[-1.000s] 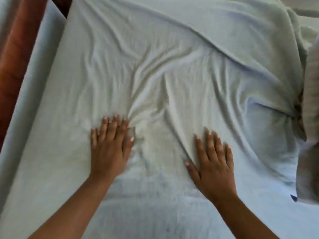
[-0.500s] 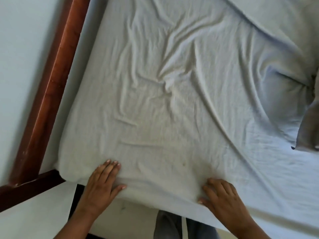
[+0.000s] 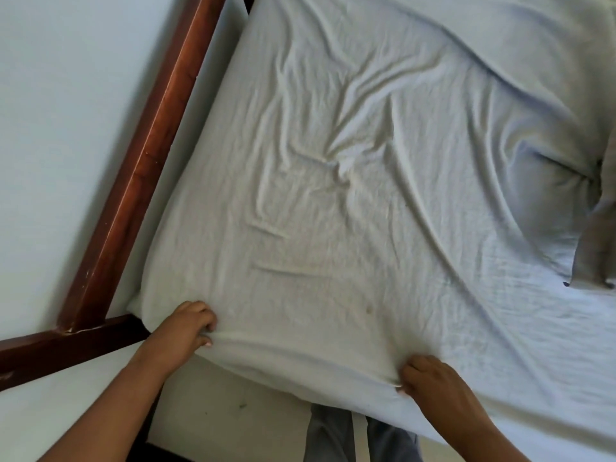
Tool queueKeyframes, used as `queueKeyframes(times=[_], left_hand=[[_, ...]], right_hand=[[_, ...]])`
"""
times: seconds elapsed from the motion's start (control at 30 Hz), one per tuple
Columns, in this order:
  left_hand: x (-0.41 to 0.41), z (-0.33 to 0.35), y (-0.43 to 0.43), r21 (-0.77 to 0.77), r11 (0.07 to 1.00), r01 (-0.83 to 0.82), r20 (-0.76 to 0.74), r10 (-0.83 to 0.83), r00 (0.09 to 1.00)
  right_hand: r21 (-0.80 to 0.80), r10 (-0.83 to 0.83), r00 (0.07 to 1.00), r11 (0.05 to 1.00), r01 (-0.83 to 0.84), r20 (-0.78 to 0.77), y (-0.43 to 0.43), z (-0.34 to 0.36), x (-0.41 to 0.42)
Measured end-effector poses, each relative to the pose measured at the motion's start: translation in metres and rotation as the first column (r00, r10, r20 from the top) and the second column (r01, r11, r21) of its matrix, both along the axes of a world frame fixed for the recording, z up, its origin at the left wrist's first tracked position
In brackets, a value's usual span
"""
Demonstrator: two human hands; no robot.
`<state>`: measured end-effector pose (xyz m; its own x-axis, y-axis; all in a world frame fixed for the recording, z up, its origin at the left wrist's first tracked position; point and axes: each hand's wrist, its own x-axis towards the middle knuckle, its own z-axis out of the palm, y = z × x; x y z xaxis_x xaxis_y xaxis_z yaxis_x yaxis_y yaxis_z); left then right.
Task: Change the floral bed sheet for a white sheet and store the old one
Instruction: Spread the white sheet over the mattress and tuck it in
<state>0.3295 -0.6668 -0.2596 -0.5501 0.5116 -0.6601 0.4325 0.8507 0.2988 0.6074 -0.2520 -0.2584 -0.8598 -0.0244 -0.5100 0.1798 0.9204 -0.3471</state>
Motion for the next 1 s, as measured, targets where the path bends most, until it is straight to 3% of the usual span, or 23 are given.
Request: queueKeyframes(times=[0.13,0.27,0.43,0.5,0.57,0.63,0.67,0.77,0.87,1.0], left_hand=[[-0.003,-0.001,0.004,-0.071,0.995,0.068,0.012,-0.068,0.998],[0.002,0.011,0.006,-0.218,0.961,0.17,0.115,-0.148,0.982],[-0.004,0.012,0.006,-0.275,0.943,0.185,0.202,-0.132,0.97],[-0.007,0.02,0.004,-0.265,0.961,0.077,0.166,-0.033,0.986],[-0.007,0.026,-0.003,-0.127,0.962,-0.241,-0.02,0.241,0.97],[-0.006,0.027,-0.012,-0.015,0.858,-0.513,-0.238,0.496,0.835],[-0.006,0.025,-0.017,-0.03,0.801,-0.597,-0.272,0.568,0.776],[-0.006,0.019,-0.025,-0.06,0.662,-0.747,-0.128,0.737,0.664],[-0.002,0.013,-0.025,-0.075,0.644,-0.761,-0.048,0.76,0.648],[-0.008,0.002,-0.024,-0.177,0.626,-0.759,-0.048,0.765,0.642]], right_hand=[[-0.085,-0.028,0.977,0.995,0.047,0.212,-0.004,0.012,-0.006],[-0.171,0.019,0.911,0.984,0.057,0.413,-0.022,0.024,0.001],[-0.096,0.078,0.832,0.995,-0.029,0.55,-0.025,0.03,-0.011],[-0.012,0.076,0.842,0.997,-0.083,0.534,-0.023,0.034,-0.022],[0.075,-0.019,0.937,0.997,-0.008,0.349,-0.021,0.034,-0.035],[0.151,-0.136,0.986,0.981,0.12,0.094,-0.008,0.026,-0.046],[0.173,-0.193,0.981,0.967,0.185,0.028,-0.001,0.019,-0.047],[0.231,-0.178,0.982,0.96,0.158,0.07,0.024,0.002,-0.039],[0.285,-0.16,0.978,0.951,0.116,0.134,0.044,-0.004,-0.016],[0.364,-0.325,0.917,0.903,0.227,0.233,0.054,-0.001,0.007]])
